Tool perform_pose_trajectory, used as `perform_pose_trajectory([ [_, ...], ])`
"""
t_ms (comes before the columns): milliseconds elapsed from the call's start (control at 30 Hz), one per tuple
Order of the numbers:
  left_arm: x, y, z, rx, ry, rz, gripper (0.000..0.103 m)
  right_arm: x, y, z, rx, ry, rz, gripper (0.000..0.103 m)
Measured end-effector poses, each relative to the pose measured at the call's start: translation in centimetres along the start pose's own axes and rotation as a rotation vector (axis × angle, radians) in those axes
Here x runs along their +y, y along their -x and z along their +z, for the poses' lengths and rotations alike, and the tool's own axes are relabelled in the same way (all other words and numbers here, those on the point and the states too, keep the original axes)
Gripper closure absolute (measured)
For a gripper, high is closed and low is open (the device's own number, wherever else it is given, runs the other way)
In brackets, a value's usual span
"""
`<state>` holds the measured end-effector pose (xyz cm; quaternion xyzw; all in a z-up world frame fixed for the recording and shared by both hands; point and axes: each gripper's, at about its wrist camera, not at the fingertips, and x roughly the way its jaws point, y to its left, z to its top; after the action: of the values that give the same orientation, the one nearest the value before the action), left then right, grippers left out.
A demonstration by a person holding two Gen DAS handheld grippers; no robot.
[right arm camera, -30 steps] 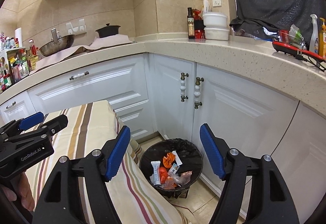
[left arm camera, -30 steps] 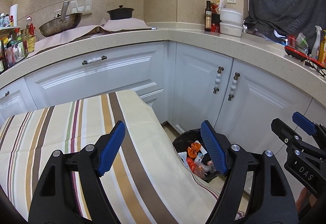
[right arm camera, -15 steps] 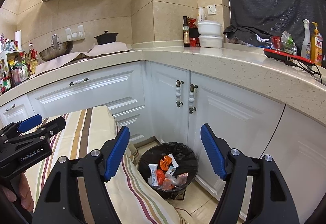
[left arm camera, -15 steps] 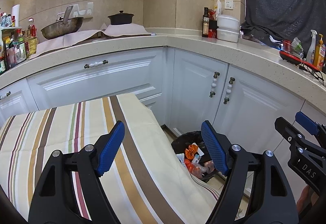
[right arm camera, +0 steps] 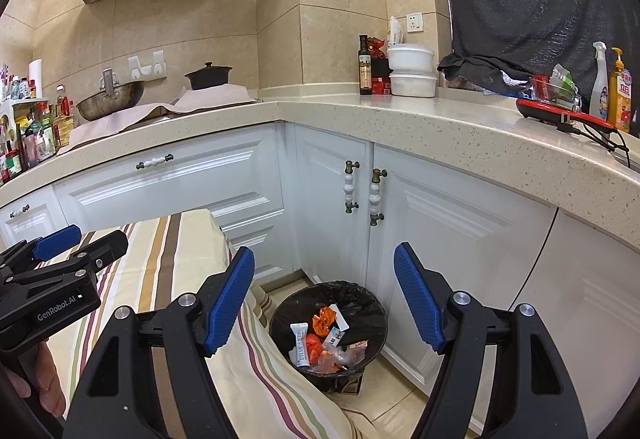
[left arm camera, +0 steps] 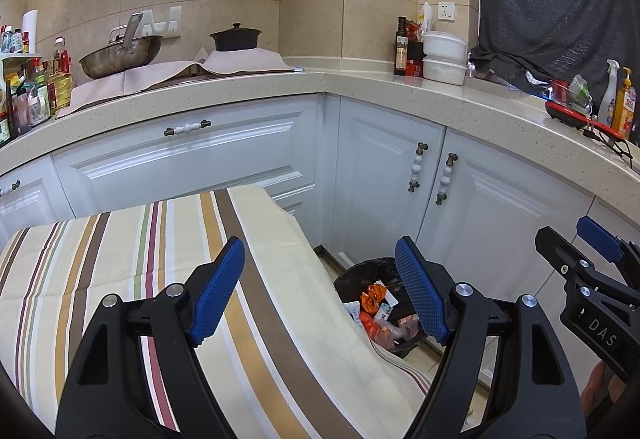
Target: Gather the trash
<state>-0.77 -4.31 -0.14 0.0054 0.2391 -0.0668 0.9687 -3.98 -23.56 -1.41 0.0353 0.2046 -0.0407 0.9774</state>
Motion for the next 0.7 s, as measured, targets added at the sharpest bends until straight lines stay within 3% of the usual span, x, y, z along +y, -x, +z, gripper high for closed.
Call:
perform_pose_trajectory([
  [367, 0.16, 0.04, -0.05, -0.001, 0.003, 0.002, 0.027, 0.02, 0.02, 0.04, 0.0, 0.0, 0.0, 0.033],
  [533, 0.29, 0.1, -0.02, -0.006, 0.005, 0.005, 0.02, 0.0, 0.0, 0.04, 0.0, 0.0, -0.001, 0.032],
  [700, 0.57, 0.36, 0.09, -0.015, 0.008, 0.01, 0.02, 0.0, -0.02, 0.03, 0.0, 0.001, 0.001, 0.032],
])
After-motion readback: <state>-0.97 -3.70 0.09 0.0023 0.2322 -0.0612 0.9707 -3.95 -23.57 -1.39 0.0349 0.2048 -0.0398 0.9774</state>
